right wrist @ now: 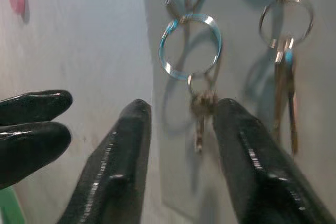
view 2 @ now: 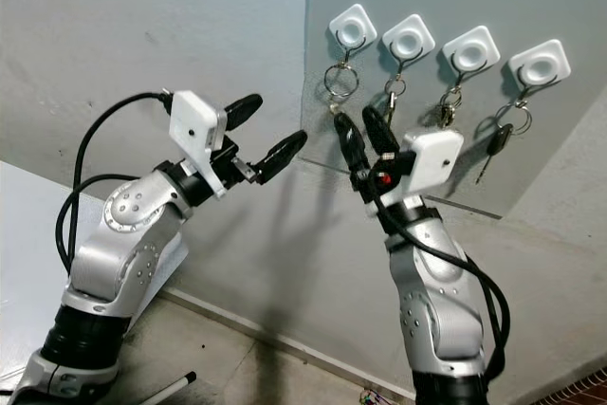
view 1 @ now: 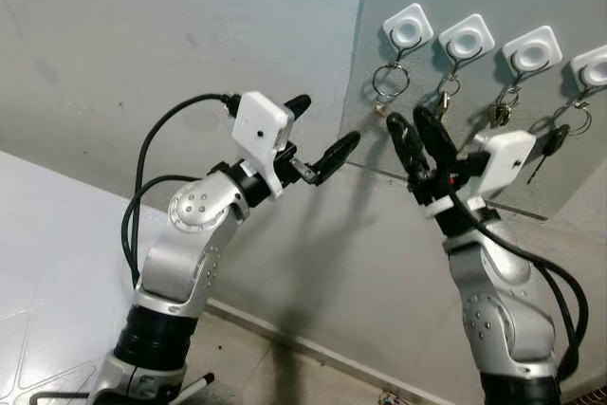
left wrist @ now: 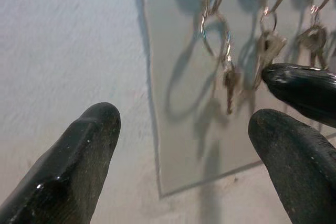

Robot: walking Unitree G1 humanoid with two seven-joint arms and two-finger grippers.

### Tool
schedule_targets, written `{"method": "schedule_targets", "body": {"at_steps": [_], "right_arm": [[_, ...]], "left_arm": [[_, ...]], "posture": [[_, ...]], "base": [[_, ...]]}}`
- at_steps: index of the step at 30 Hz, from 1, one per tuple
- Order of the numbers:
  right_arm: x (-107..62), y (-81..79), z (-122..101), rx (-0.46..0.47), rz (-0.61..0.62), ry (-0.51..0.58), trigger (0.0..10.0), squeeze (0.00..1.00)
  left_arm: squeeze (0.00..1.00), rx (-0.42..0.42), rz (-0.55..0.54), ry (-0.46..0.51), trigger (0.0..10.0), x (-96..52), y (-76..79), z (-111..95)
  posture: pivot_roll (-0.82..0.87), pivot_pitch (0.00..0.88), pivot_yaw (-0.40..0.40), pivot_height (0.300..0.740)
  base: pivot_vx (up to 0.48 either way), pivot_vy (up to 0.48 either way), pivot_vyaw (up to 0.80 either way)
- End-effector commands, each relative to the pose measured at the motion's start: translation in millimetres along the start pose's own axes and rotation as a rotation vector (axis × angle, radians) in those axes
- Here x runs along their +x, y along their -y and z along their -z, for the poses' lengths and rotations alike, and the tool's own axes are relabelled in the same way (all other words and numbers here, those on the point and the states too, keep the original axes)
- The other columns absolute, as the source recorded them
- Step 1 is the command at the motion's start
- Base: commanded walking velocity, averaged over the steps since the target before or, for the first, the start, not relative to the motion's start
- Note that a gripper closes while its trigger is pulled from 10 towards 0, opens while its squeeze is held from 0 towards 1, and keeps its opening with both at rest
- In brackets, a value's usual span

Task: Hang keys on a hook

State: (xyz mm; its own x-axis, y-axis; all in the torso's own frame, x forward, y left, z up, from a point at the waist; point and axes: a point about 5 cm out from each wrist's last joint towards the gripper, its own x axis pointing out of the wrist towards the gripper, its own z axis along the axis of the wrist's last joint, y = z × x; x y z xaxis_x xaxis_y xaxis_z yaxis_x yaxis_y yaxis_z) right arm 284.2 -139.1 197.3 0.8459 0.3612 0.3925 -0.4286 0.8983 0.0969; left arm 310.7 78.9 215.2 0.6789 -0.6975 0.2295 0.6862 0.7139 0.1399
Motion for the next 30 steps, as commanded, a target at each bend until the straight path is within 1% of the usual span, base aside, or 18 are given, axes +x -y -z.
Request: {"method": "schedule_targets", "body": {"at_steps": [1, 2, 3, 4, 5, 7, 8, 9, 10, 12, 13, 15, 17, 20, 21, 22, 26, 30], "right_arm": [[-5.7, -2.6, 8.9, -0.006, -0.014, -0.028, 10.0, 1.0], [-8.5, -2.9, 14.0, -0.005, -0.012, -0.044, 10.0, 1.0], [-12.7, -2.6, 21.9, -0.002, -0.004, -0.07, 10.0, 1.0], [-18.1, -2.2, 32.6, 0.002, 0.007, -0.105, 10.0, 1.0], [-18.1, -2.2, 32.6, 0.002, 0.007, -0.105, 10.0, 1.0], [-27.3, -0.3, 50.3, 0.02, 0.032, -0.158, 10.0, 1.0], [-27.3, -0.3, 50.3, 0.02, 0.032, -0.158, 10.0, 1.0], [-34.1, 1.6, 62.0, 0.024, 0.05, -0.198, 10.0, 1.0], [-37.6, 2.6, 67.7, 0.03, 0.06, -0.216, 10.0, 1.0], [-39.9, 3.2, 71.1, 0.035, 0.066, -0.227, 10.0, 1.0], [-46.7, 4.6, 80.4, 0.043, 0.081, -0.256, 10.0, 1.0], [-50.2, 5.4, 84.8, 0.044, 0.089, -0.271, 10.0, 1.0], [-68.8, 9.2, 108.1, 0.03, 0.115, -0.358, 10.0, 1.0], [-90.5, 15.0, 131.3, 0.029, 0.161, -0.457, 10.0, 1.0], [-90.5, 15.0, 131.3, 0.029, 0.161, -0.457, 10.0, 1.0], [-101.4, 17.1, 141.6, 0.021, 0.18, -0.507, 10.0, 1.0], [-122.8, 20.7, 158.4, 0.023, 0.225, -0.612, 10.0, 1.0], [-153.0, 27.0, 177.0, 0.01, 0.298, -0.746, 10.0, 1.0]], "left_arm": [[0.0, 0.003, -0.014, -0.044, 10.0, -4.4, 1.6, 17.2], [0.0, -0.002, -0.025, -0.063, 10.0, -6.8, 1.5, 24.8], [0.0, -0.04, -0.044, -0.092, 10.0, -10.2, 1.4, 35.9], [0.0, -0.112, -0.062, -0.135, 10.0, -15.1, 1.5, 51.1], [0.0, -0.112, -0.062, -0.135, 10.0, -15.1, 1.5, 51.1], [0.0, -0.186, -0.089, -0.194, 10.0, -24.0, 2.0, 74.5], [0.0, -0.186, -0.089, -0.194, 10.0, -24.0, 2.0, 74.5], [0.0, -0.212, -0.109, -0.249, 10.0, -30.8, 2.5, 90.3], [0.0, -0.224, -0.118, -0.268, 10.0, -34.2, 2.9, 97.3], [0.0, -0.231, -0.123, -0.278, 10.0, -36.3, 3.3, 101.5], [0.0, -0.242, -0.141, -0.31, 10.0, -42.0, 3.9, 113.2], [0.0, -0.252, -0.151, -0.323, 10.0, -44.6, 4.3, 118.7], [0.0, -0.276, -0.196, -0.379, 10.0, -54.4, 6.2, 140.2], [0.0, -0.26, -0.196, -0.455, 10.0, -62.7, 14.4, 160.6], [0.0, -0.26, -0.196, -0.455, 10.0, -62.7, 14.4, 160.6], [0.0, -0.262, -0.206, -0.487, 10.0, -67.5, 17.5, 169.2], [0.0, -0.241, -0.232, -0.569, 10.0, -76.5, 22.8, 183.6], [0.0, -0.212, -0.269, -0.673, 10.0, -88.0, 31.8, 200.6]], "posture": [[-0.01, 0.0, -0.015, 0.74], [-0.01, 0.0, -0.015, 0.74], [-0.02, 0.0, -0.012, 0.74], [-0.02, 0.0, -0.011, 0.74], [-0.02, 0.0, -0.011, 0.74], [-0.02, 0.0, -0.006, 0.74], [-0.02, 0.0, -0.006, 0.74], [-0.02, 0.0, -0.004, 0.74], [-0.02, 0.0, -0.004, 0.74], [-0.02, 0.0, -0.004, 0.74], [-0.02, 0.0, -0.003, 0.74], [-0.02, 0.0, -0.003, 0.74], [-0.02, 0.0, 0.0, 0.74], [-0.01, 0.0, -0.002, 0.74], [-0.01, 0.0, -0.002, 0.74], [-0.01, 0.0, 0.0, 0.74], [-0.02, 0.0, 0.0, 0.74], [-0.02, 0.0, 0.001, 0.74]], "base": [[0.0, 0.0, 0.0], [0.0, 0.0, 0.0], [0.0, 0.0, 0.0], [0.0, 0.0, 0.0], [0.0, 0.0, 0.0], [0.0, 0.0, 0.0], [0.0, 0.0, 0.0], [0.0, 0.0, 0.0], [0.0, 0.0, 0.0], [0.0, 0.0, 0.0], [0.0, 0.0, 0.0], [0.0, 0.0, 0.0], [0.0, 0.0, 0.0], [0.0, 0.0, 0.0], [0.0, 0.0, 0.0], [0.0, 0.0, 0.0], [0.0, 0.0, 0.0], [0.0, 0.0, 0.0]]}}
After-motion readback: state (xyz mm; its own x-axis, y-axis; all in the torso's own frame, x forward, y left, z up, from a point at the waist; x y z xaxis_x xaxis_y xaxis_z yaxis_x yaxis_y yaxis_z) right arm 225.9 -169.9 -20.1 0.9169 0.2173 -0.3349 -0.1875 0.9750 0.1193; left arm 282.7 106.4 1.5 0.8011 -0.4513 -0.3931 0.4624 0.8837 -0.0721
